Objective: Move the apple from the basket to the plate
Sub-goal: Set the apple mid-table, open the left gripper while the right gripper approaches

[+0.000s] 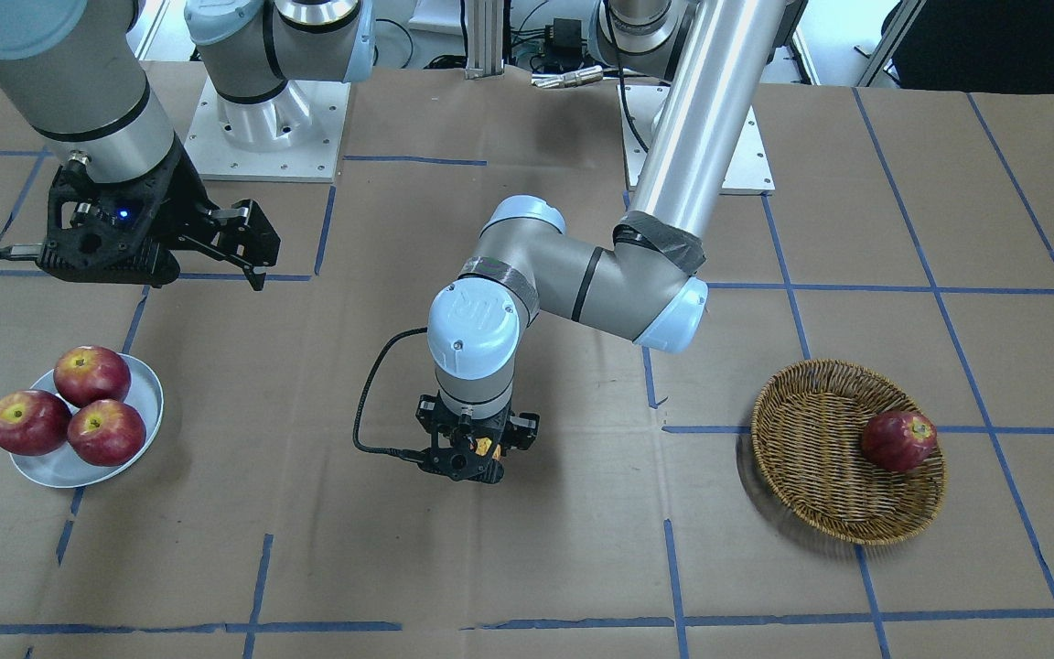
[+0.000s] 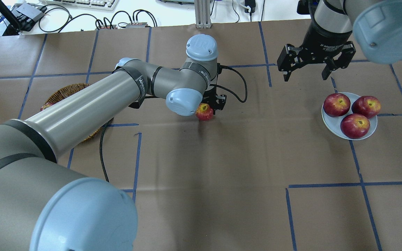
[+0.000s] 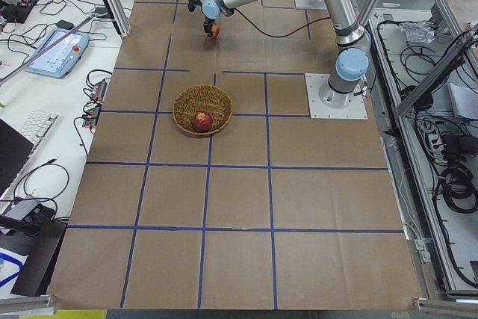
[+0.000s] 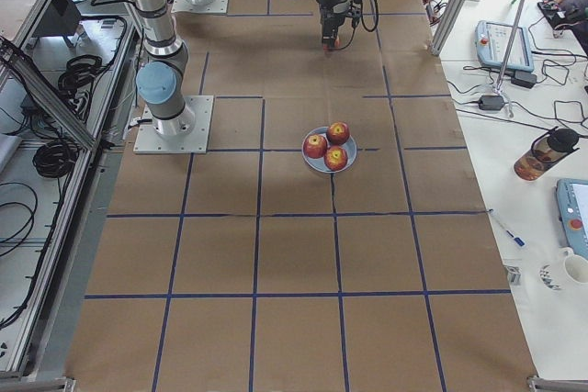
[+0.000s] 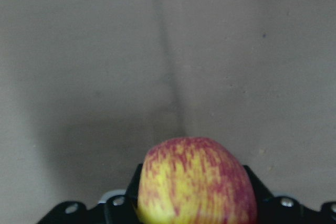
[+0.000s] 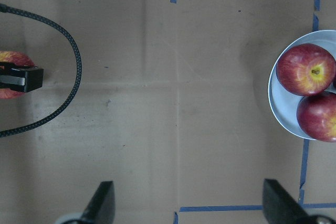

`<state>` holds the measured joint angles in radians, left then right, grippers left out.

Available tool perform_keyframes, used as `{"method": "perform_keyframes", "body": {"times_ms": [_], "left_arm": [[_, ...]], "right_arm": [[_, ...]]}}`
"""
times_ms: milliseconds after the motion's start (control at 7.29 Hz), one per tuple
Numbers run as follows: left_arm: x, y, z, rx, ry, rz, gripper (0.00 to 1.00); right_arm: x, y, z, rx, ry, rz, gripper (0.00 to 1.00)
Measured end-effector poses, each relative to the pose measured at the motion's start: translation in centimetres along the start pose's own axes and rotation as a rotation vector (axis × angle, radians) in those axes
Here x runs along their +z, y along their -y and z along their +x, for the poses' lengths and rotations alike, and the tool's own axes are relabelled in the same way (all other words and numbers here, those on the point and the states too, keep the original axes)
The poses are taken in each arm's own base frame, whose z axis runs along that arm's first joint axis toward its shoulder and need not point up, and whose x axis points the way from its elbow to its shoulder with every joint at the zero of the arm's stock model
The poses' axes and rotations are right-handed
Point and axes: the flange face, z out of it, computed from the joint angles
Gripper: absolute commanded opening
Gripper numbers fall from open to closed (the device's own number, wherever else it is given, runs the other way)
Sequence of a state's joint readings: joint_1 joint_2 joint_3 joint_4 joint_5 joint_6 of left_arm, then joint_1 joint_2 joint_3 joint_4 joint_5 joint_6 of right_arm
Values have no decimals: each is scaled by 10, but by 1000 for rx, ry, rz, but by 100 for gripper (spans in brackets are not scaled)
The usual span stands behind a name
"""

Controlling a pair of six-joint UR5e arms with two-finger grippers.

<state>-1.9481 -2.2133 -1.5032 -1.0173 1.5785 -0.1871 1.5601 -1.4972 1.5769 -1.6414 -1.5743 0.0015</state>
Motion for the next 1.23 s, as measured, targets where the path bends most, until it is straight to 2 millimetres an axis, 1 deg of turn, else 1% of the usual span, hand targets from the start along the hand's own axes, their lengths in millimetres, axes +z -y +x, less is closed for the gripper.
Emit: {"method": "perform_keyframes", "body": {"times_ms": [274,411,548,685,823,960,1097,1234], "left_arm": [[2,0,0,-5,-3,-4,99],[-5,1,0,-5,-5,5,99],[-23,1,-1,-1,-6,27,99],[-55,-4,-9,3,-9,65,99],[-93,-11,-30,10,-8,90,99],[-135,-21,-67,16,-3,85,99],[-176,-35,-113,13,2,66,99],[-213,-53,-160,14,6,46,99]], "right_arm": [[0,0,0,-1,-1,0,100],[0,0,0,-1,0,1,100],[0,0,0,-1,0,1,100],[0,0,-1,0,-1,2,100],[0,1,-1,1,-1,2,100],[-2,1,-1,2,0,5,100],[-5,1,-2,4,1,11,100],[-6,1,-4,6,2,16,100]]}}
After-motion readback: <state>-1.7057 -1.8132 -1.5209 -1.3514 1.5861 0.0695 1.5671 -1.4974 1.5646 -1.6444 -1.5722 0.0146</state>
